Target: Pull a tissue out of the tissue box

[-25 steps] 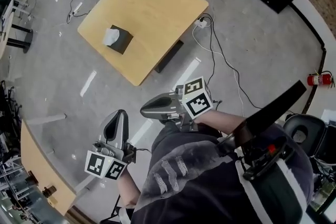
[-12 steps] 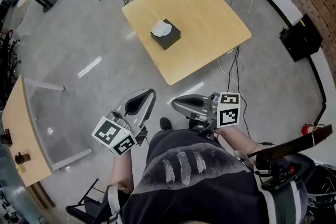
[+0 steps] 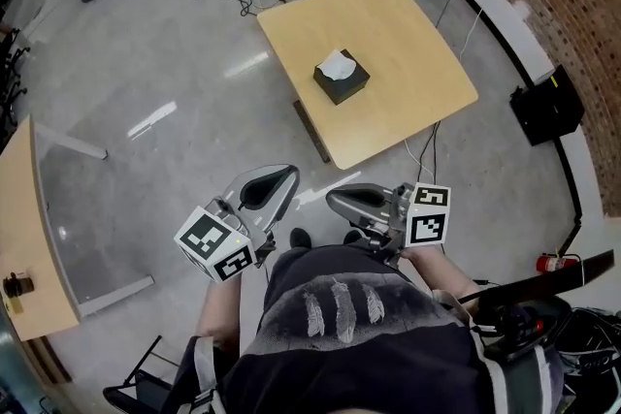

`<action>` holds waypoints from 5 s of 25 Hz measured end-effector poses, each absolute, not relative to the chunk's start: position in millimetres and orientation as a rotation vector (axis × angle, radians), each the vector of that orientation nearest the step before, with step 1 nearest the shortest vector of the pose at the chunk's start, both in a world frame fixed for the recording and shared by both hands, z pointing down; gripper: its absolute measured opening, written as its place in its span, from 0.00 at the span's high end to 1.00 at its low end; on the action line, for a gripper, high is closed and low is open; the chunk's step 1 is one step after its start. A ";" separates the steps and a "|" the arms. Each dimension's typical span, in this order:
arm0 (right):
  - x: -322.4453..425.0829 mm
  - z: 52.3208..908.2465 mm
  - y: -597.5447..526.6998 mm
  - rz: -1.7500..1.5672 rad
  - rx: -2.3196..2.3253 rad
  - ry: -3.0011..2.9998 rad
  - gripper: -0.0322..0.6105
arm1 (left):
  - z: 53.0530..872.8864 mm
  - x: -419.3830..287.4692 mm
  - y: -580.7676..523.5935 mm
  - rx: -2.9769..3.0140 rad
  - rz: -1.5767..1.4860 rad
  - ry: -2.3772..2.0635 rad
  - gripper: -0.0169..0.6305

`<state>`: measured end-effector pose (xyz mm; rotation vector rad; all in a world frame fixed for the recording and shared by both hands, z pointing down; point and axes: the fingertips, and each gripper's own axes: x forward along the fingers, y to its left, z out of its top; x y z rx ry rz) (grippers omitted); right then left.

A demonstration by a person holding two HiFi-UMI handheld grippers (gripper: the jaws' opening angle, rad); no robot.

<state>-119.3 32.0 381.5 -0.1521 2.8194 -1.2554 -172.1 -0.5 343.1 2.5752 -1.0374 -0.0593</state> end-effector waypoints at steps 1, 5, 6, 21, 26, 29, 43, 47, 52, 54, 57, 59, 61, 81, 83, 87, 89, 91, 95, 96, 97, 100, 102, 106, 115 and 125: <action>-124.1 381.9 33.1 -1.259 -0.155 2.829 0.95 | 344.2 -177.2 0.1 2.572 -0.068 -1.033 0.97; -127.8 380.8 31.7 -1.256 -0.188 2.852 0.95 | 347.4 -183.6 -3.2 2.562 -0.098 -1.005 0.97; -126.6 381.1 30.6 -1.256 -0.207 2.850 0.95 | 348.4 -183.7 -4.0 2.560 -0.105 -0.995 0.97; -114.8 387.7 -20.7 -1.328 -0.193 2.766 0.95 | 351.7 -181.1 -46.8 2.483 -0.065 -1.093 0.97; -94.9 390.0 -69.1 -1.367 -0.125 2.687 0.95 | 360.5 -161.7 -100.0 2.451 0.047 -1.152 0.97; -77.6 395.1 -91.8 -1.372 -0.124 2.674 0.95 | 363.9 -148.1 -130.9 2.438 0.086 -1.165 0.96; -15.6 411.8 -164.8 -1.405 -0.017 2.592 0.95 | 386.9 -111.3 -222.1 2.335 0.281 -1.301 0.96; -8.3 414.3 -174.5 -1.386 -0.046 2.581 0.95 | 418.2 -119.7 -238.9 2.245 0.306 -1.293 0.83; -0.2 424.3 -177.7 -1.409 -0.133 2.560 0.95 | 468.7 -128.4 -259.0 2.136 0.361 -1.274 0.59; -4.2 429.0 -174.4 -1.419 -0.163 2.559 0.95 | 490.2 -131.9 -267.2 2.101 0.402 -1.258 0.50; -16.2 437.3 -169.3 -1.438 -0.203 2.559 0.95 | 518.2 -135.5 -281.6 2.060 0.402 -1.225 0.47; -23.8 442.0 -168.7 -1.451 -0.240 2.560 0.95 | 534.0 -135.3 -293.6 2.033 0.381 -1.205 0.47; -32.5 441.7 -168.1 -1.459 -0.282 2.551 0.95 | 545.1 -136.0 -304.9 2.012 0.374 -1.188 0.47; -61.5 435.9 -168.2 -1.489 -0.429 2.560 0.95 | 583.1 -145.0 -314.4 1.852 0.294 -1.065 0.77; -61.8 437.0 -168.6 -1.489 -0.438 2.565 0.95 | 584.3 -147.8 -313.2 1.861 0.320 -1.082 0.86; -62.4 438.3 -167.9 -1.488 -0.433 2.577 0.95 | 581.8 -149.1 -309.6 1.869 0.290 -1.076 0.97; -62.5 438.9 -167.7 -1.489 -0.430 2.579 0.95 | 578.4 -148.9 -309.2 1.882 0.282 -1.073 0.97; -63.4 438.9 -168.0 -1.489 -0.427 2.584 0.95 | 575.6 -149.6 -309.7 1.890 0.277 -1.073 0.97; -65.0 439.0 -167.8 -1.486 -0.418 2.600 0.95 | 571.5 -150.8 -309.6 1.896 0.255 -1.069 0.97; -65.2 439.0 -167.6 -1.486 -0.416 2.602 0.95 | 570.4 -150.6 -309.6 1.899 0.250 -1.068 0.97; -65.7 439.0 -167.6 -1.487 -0.414 2.603 0.95 | 569.2 -150.4 -309.9 1.901 0.245 -1.066 0.97; -68.1 438.2 -168.4 -1.489 -0.404 2.610 0.95 | 564.9 -150.6 -312.0 1.892 0.216 -1.056 0.97; -69.3 438.0 -167.6 -1.488 -0.402 2.617 0.95 | 560.6 -150.4 -311.9 1.883 0.182 -1.046 0.97; -69.2 437.5 -167.2 -1.476 -0.400 2.629 0.95 | 553.4 -149.3 -315.1 1.901 0.165 -1.045 0.97; -65.2 437.8 -166.8 -1.452 -0.404 2.630 0.95 | 544.8 -141.7 -322.9 1.936 0.156 -1.024 0.97; -64.4 437.7 -167.2 -1.428 -0.399 2.648 0.95 | 531.8 -138.3 -328.7 1.974 0.148 -1.017 0.97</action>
